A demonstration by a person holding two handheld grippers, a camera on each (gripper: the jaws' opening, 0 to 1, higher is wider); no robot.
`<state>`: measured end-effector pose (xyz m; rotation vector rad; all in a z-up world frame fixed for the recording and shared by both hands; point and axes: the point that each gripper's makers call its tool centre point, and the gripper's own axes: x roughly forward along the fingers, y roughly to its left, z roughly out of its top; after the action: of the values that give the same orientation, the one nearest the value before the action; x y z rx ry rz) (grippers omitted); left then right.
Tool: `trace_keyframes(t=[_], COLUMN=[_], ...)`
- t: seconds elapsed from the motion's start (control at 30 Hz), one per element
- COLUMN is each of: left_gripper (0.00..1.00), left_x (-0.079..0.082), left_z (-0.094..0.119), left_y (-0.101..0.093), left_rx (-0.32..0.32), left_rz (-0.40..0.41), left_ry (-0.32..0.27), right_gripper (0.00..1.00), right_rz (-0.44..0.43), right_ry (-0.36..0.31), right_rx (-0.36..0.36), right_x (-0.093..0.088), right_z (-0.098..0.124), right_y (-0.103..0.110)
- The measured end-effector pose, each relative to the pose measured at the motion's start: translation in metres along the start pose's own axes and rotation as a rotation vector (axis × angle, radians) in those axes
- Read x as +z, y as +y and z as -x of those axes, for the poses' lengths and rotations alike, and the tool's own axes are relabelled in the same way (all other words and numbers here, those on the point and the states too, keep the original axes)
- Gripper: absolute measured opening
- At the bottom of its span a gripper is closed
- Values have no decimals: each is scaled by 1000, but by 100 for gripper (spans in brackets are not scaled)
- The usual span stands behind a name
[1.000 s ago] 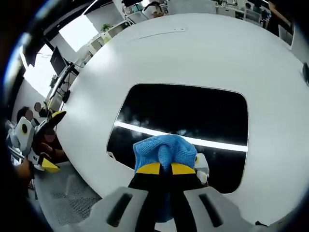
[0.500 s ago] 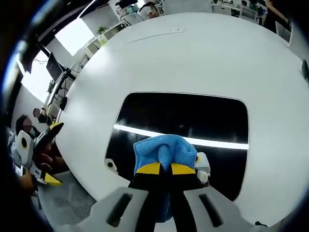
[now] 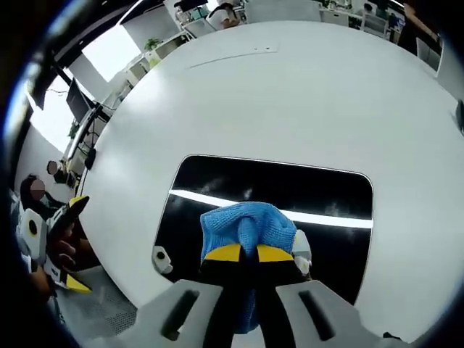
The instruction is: Wipe the mirror surface with the cleaning cloth until all visible marks leave the cleaned area.
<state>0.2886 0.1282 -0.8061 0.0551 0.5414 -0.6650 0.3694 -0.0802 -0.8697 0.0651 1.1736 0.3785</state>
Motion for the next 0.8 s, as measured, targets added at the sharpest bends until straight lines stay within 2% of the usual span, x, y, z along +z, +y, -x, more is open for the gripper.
trace_keyframes(t=[0.27,0.8], left_gripper=[99,99], left_x=[-2,-4], left_z=[-1,-1], left_y=[1,0], left_rx=[1,-3], left_rz=[1,4], left_ry=[8,21], right_gripper=[0,0], right_rz=[-10,26], right_ry=[-2,-10], right_rx=[-9,-39], right_x=[17,49], right_z=[-7,-20], right_y=[-4,-8])
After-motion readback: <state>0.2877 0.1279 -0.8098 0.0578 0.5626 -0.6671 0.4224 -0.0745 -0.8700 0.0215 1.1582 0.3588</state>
